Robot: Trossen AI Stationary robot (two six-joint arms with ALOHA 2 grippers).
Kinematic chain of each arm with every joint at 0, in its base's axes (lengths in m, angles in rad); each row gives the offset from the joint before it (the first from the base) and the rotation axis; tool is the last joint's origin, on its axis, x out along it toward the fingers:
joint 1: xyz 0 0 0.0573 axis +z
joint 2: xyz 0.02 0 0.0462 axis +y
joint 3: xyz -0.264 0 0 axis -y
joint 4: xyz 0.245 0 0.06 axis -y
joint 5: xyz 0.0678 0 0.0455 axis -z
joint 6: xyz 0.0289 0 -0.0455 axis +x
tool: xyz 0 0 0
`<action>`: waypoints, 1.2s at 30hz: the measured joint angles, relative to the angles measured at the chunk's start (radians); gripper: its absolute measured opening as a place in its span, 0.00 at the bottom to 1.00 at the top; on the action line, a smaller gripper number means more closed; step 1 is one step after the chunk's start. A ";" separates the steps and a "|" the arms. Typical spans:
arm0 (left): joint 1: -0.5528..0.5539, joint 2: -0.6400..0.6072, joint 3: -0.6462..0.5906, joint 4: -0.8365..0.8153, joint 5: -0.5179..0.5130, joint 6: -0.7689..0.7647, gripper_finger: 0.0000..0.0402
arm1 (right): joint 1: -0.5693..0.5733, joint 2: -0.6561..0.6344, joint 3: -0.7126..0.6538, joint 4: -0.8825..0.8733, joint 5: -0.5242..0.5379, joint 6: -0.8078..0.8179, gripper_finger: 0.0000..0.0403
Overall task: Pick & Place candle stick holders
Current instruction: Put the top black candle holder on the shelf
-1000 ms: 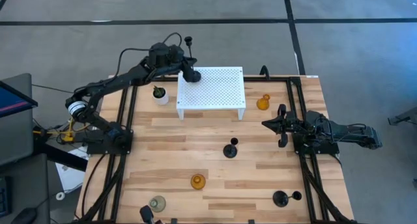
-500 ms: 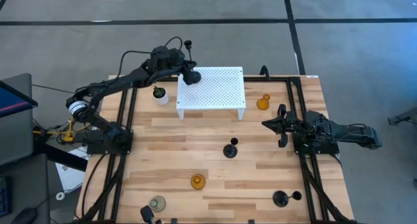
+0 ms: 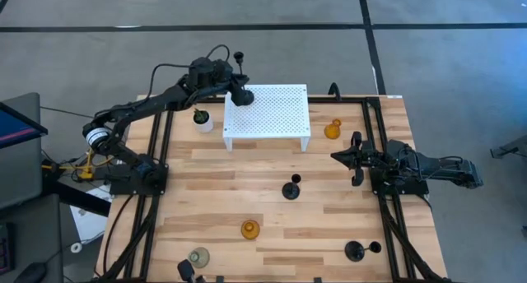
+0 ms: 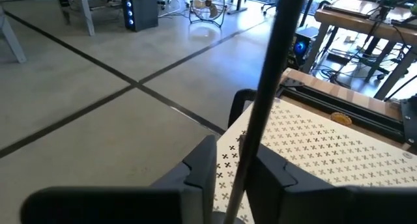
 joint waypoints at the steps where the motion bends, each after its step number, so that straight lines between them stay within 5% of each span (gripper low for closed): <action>1: 0.000 0.000 0.000 0.000 0.000 0.001 0.20 | 0.000 0.000 0.000 0.000 0.000 0.000 0.00; 15: 0.000 -0.003 0.000 0.001 0.000 0.004 0.47 | 0.000 0.000 0.000 0.000 0.000 0.000 0.00; 23: 0.000 -0.069 0.000 -0.003 0.030 0.027 0.49 | 0.000 0.000 0.000 0.000 -0.001 0.002 0.00; 29: -0.010 -0.146 0.000 -0.019 0.148 0.022 0.49 | 0.000 0.000 0.000 0.000 -0.001 0.002 0.00; 36: -0.017 -0.265 0.000 -0.210 0.147 0.102 0.49 | 0.000 0.000 0.000 0.000 -0.003 0.002 0.00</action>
